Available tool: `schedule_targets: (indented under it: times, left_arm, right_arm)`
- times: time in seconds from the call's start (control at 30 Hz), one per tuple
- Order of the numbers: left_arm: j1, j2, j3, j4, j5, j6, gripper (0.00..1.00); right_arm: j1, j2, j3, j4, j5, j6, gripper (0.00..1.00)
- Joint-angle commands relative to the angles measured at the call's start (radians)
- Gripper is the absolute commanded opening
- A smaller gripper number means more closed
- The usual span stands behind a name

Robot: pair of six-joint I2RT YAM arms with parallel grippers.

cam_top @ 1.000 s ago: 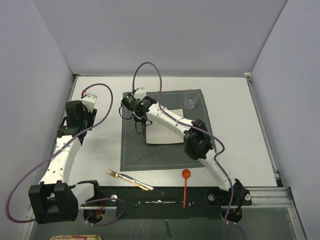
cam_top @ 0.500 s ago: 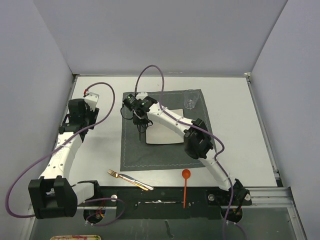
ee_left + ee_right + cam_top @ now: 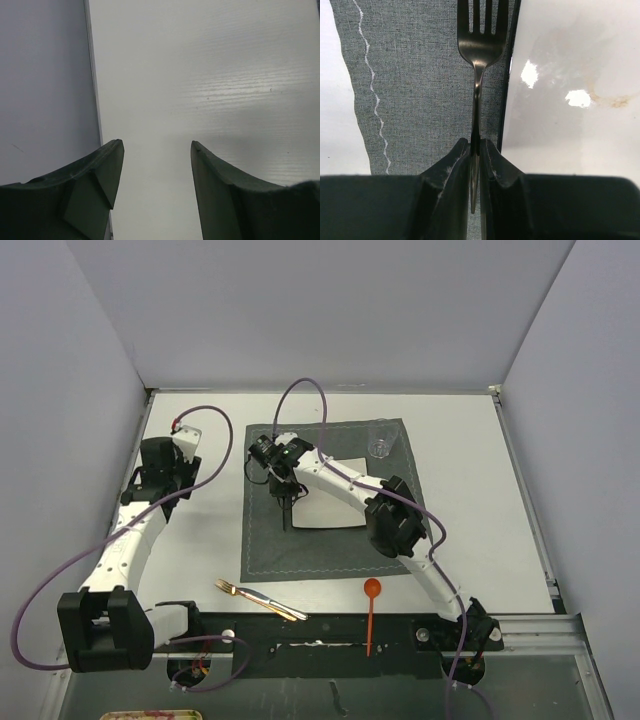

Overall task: Set the dinner table for one person
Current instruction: Place the fork on the napkin.

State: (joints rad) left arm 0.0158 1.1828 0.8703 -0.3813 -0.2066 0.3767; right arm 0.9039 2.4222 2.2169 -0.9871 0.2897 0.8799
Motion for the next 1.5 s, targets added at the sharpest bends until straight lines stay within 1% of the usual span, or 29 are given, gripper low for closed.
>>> schedule_targets:
  times: [0.0,0.8,1.47]
  left_arm:
    - [-0.008,0.008,0.038,0.045,-0.011,-0.015,0.55]
    - [-0.028,0.038,0.030,0.075,-0.025,-0.001,0.54]
    - [-0.030,0.070,0.013,0.108,-0.008,0.009,0.55]
  right_arm:
    - [0.004,-0.027,0.005,0.040,-0.014,0.011,0.00]
    - [0.015,0.019,-0.025,0.074,-0.088,0.003,0.00]
    - [0.003,0.040,-0.029,0.087,-0.117,-0.001,0.00]
